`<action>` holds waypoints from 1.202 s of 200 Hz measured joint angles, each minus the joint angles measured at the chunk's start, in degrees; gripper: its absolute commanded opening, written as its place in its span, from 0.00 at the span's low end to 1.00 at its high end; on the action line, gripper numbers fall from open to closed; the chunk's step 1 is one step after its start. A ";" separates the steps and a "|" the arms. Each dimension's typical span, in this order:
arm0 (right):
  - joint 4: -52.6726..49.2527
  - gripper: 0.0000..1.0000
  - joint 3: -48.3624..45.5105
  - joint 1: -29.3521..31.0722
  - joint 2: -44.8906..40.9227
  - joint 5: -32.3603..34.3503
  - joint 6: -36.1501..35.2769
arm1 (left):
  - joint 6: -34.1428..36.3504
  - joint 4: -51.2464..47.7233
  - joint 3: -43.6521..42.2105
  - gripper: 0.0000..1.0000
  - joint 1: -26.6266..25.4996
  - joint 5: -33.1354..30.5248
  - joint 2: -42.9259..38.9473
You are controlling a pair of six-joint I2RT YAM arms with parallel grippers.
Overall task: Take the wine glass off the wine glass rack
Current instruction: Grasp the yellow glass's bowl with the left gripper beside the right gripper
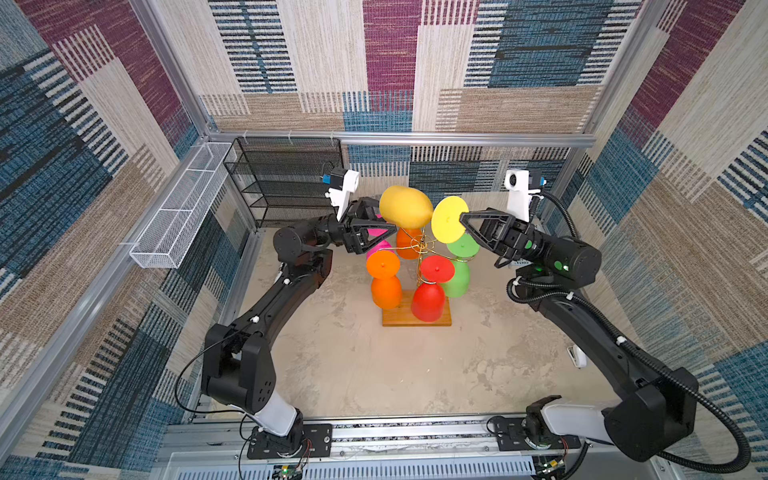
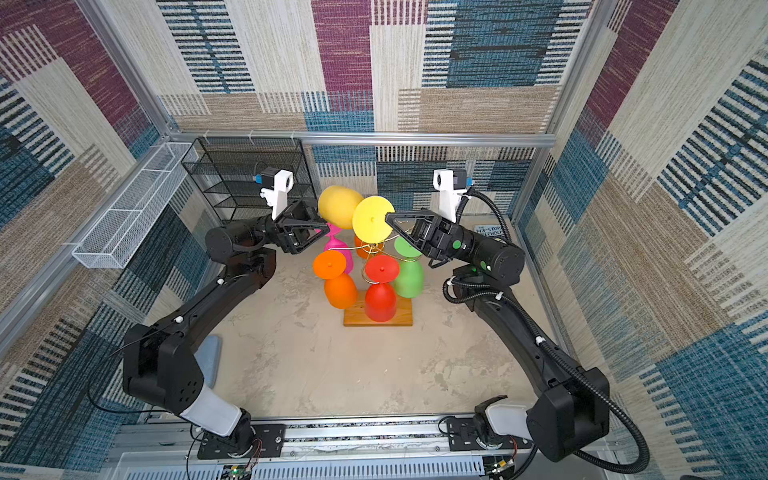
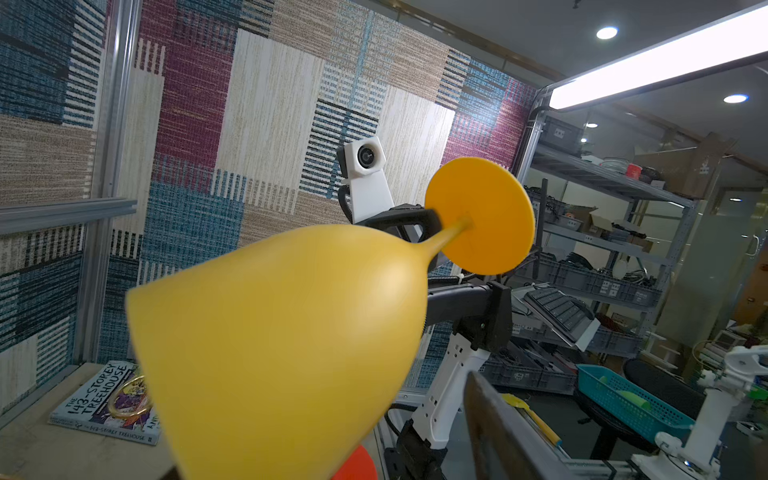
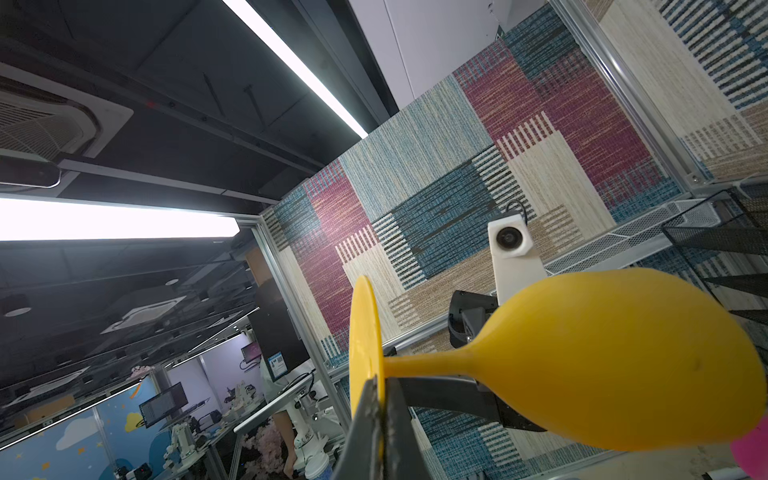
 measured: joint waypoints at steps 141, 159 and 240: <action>5.73 0.22 -6.40 -4.35 1.42 10.23 12.46 | 1.97 1.49 -2.64 0.13 -1.46 -0.90 -2.21; 5.97 0.36 -8.33 -4.83 2.27 10.32 14.88 | 2.34 1.70 -2.78 0.08 -1.86 -1.20 -2.40; 0.70 0.78 -13.25 -11.37 -4.04 9.70 14.80 | 2.73 0.50 -2.43 0.00 -2.97 -1.09 -5.25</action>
